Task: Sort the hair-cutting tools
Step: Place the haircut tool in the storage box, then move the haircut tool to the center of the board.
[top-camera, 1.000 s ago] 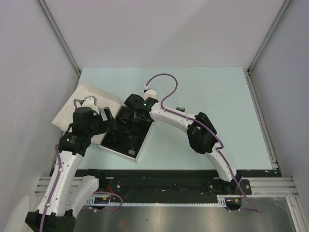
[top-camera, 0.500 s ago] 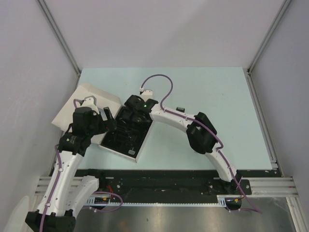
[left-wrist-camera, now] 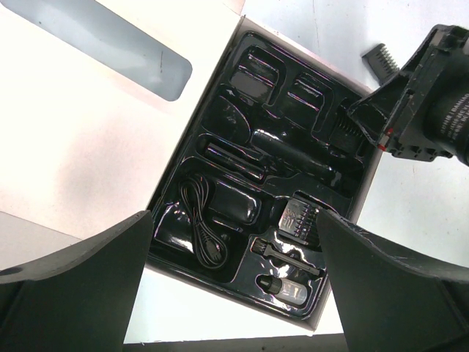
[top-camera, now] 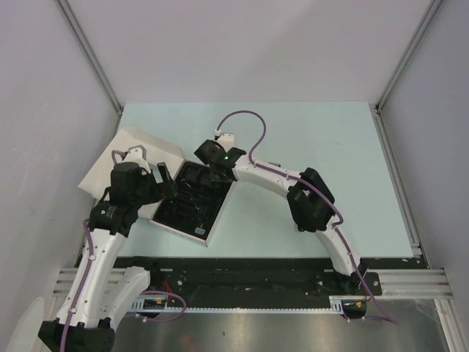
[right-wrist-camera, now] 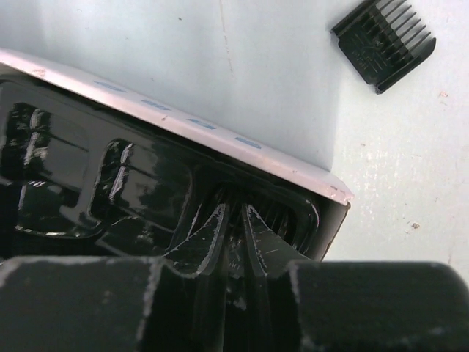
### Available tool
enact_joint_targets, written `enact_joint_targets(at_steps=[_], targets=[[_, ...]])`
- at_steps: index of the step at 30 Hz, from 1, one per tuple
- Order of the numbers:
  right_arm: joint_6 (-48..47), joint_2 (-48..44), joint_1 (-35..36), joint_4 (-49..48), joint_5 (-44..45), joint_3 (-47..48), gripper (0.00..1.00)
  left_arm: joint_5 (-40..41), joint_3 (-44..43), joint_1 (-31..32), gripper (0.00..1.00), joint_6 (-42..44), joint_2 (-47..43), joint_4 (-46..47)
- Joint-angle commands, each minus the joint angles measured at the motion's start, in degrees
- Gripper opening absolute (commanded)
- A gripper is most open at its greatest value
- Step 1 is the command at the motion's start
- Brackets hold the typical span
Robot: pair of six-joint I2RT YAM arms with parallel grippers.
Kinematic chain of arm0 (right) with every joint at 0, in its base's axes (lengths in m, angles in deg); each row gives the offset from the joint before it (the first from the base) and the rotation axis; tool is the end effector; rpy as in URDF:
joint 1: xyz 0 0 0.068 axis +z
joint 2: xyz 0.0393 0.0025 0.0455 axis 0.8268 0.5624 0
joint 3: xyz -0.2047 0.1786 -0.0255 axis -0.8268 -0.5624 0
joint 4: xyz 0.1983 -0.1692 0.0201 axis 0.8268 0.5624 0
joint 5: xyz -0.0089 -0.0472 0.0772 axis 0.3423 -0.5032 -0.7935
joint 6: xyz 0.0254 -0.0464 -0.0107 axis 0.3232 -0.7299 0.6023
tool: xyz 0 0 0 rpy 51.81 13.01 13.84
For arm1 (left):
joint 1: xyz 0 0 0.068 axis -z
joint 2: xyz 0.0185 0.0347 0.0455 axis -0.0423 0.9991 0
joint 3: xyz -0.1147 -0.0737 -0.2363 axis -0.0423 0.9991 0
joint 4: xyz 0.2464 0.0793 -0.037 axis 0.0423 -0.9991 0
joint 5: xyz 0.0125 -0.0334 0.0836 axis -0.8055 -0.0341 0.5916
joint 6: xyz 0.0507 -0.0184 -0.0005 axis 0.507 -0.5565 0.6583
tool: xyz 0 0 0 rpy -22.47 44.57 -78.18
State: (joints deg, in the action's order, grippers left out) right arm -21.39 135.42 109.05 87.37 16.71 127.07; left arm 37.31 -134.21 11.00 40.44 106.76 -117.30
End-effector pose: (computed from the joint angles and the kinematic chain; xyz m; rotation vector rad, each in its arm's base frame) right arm 0.3092 0.3893 0.2091 -0.0025 2.4594 0.1803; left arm 0.1531 -0.0217 0.3120 -0.2200 2.1992 -0.2292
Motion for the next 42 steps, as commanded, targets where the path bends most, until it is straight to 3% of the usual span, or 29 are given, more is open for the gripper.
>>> enact_joint_targets(at_steps=[1,3,6,10,15,19,29,42], targets=[[-3.76,-7.45,0.6,-3.5,2.29,0.43,0.21,1.12,-2.38,0.12,1.0,0.86,-0.26,-0.36],[-5.08,-9.64,0.51,-4.12,3.17,0.43,0.33,1.12,-2.38,0.12,1.0,0.86,-0.09,-0.27],[-9.1,-12.45,0.34,-7.1,1.17,-1.14,0.38,1.21,-2.38,0.12,1.0,0.77,-0.09,-0.27],[-14.56,-18.17,0.25,-16.59,-18.21,-13.78,0.35,2.7,-2.38,0.12,1.0,0.94,0.09,-0.27],[-18.7,-18.62,0.07,-18.46,-31.35,-22.15,0.28,4.63,-2.73,0.12,1.0,1.29,0.44,-0.27],[-22.84,-18.09,1.92,-17.22,-30.23,-24.08,0.24,4.46,-2.82,0.12,1.0,2.0,1.93,-0.19],[-18.97,-16.51,1.48,-18.45,-25.13,-26.46,0.11,3.85,-3.17,0.12,1.0,3.14,6.85,0.34],[-21.07,-17.73,-1.24,-14.76,-25.48,-30.24,0.08,2.97,-3.43,0.12,1.0,3.23,7.82,0.52]])
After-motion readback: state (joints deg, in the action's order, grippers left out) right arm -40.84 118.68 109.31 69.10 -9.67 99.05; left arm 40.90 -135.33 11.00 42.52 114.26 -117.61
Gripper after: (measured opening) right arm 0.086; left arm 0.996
